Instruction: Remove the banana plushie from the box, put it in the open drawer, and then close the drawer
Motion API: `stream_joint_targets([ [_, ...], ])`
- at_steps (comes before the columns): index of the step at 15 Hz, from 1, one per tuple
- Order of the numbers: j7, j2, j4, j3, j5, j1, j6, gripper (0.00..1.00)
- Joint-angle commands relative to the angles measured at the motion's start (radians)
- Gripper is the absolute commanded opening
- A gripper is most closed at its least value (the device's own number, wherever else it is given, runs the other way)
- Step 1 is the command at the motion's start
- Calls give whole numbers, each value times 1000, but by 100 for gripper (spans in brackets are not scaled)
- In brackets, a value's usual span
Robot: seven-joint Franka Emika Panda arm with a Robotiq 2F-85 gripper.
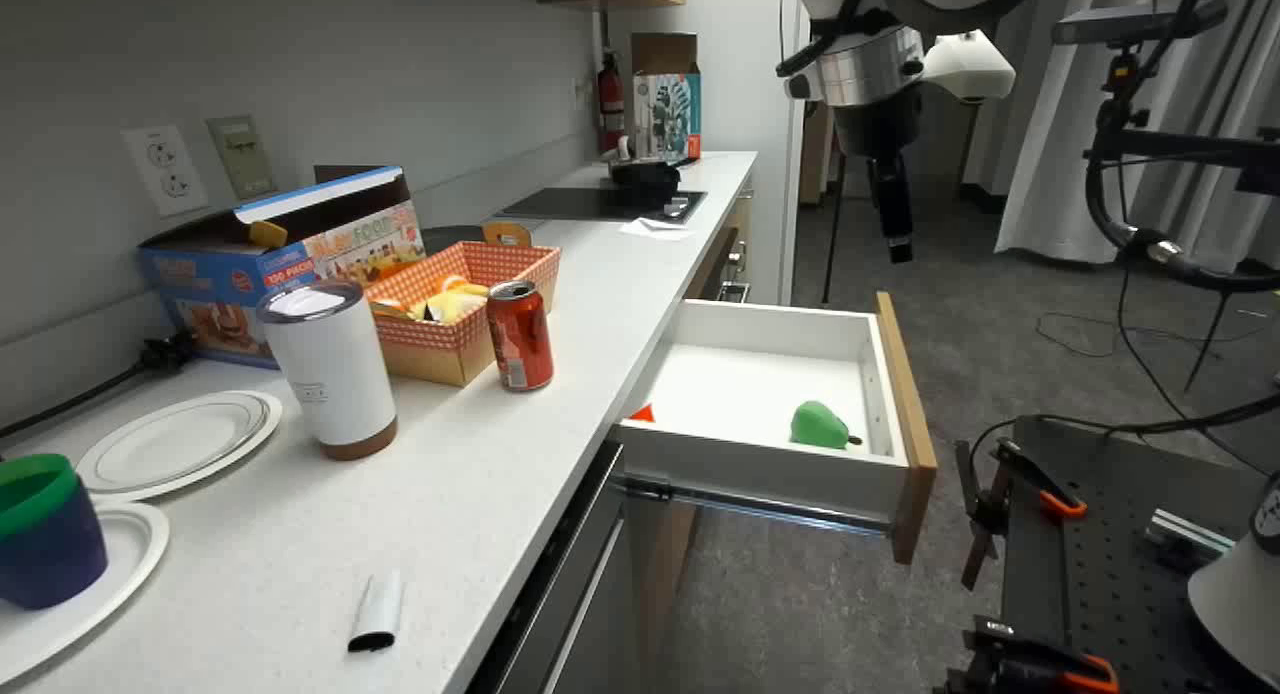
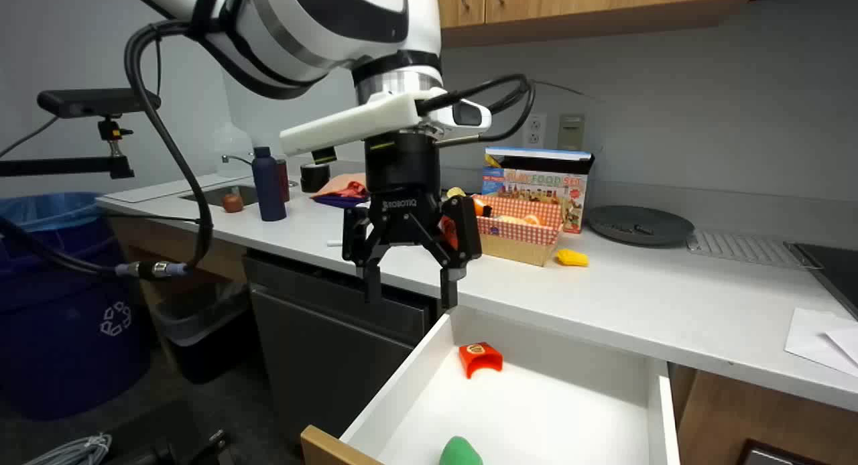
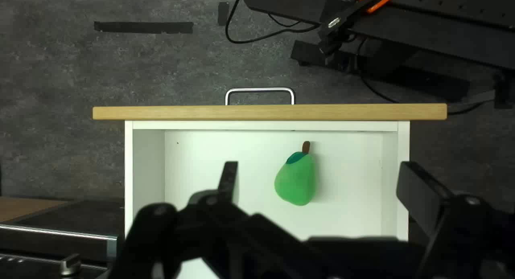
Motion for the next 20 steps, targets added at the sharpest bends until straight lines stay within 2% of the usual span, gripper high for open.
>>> stream_joint_targets([
  [1,2,1,1,-10,-2,11,-2,100],
  [17,3,1,1,-10,-2,11,-2,100],
  [19,13,-5,-11,-17,16,14,64,100],
  [20,-54,62,158,-52,6,-13,39,100],
])
